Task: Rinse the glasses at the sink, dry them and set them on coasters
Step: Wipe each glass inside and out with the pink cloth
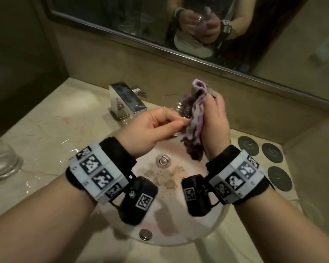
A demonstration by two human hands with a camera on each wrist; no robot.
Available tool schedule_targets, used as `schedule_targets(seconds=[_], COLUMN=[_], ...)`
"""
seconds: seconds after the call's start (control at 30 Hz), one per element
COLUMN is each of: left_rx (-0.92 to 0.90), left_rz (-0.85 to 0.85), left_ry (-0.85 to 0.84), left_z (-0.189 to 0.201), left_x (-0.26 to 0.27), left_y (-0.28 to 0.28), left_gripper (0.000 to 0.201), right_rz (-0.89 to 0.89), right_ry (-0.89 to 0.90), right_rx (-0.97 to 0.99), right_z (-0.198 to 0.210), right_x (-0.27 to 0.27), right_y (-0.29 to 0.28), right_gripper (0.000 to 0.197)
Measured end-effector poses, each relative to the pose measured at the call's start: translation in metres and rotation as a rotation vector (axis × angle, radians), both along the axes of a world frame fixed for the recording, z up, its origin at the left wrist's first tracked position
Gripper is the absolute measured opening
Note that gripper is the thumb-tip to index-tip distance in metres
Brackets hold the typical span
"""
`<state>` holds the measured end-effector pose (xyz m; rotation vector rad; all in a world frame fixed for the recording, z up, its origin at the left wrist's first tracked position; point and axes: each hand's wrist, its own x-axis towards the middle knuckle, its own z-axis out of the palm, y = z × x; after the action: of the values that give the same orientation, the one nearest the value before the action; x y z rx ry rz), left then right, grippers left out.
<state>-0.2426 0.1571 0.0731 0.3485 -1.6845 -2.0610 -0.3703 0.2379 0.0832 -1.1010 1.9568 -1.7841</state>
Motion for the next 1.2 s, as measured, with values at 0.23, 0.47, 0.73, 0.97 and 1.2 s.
schedule_targets(seconds=[0.23,0.47,0.73,0.97,1.2], left_rx=[-0.386,0.488,-0.573,-0.584,0.297], left_rz=[-0.157,-0.154,-0.131,0.192,0.063], left_ry=[-0.130,-0.015,-0.057,-0.049,-0.026], left_z=[0.000,0.015,0.012,0.008,0.010], left_x=[-0.003,-0.010,-0.013,-0.017,-0.026], left_y=[-0.014,-0.009,-0.007,-0.018,-0.005], left_gripper=[0.018,0.033,0.007,0.047,0.051], right_rz=[-0.034,0.113,0.184,0.128,0.005], right_ry=[-0.317,0.567,-0.914,-0.875,-0.306], right_rx=[0.217,-0.071,-0.094,-0.104,-0.037], right_z=[0.004,-0.005,0.011,0.010,0.006], right_x=[-0.008,-0.017,-0.012,-0.006,0.012], right_y=[0.007,0.011,0.012,0.007,0.002], right_gripper=[0.040,0.029,0.048,0.045,0.034])
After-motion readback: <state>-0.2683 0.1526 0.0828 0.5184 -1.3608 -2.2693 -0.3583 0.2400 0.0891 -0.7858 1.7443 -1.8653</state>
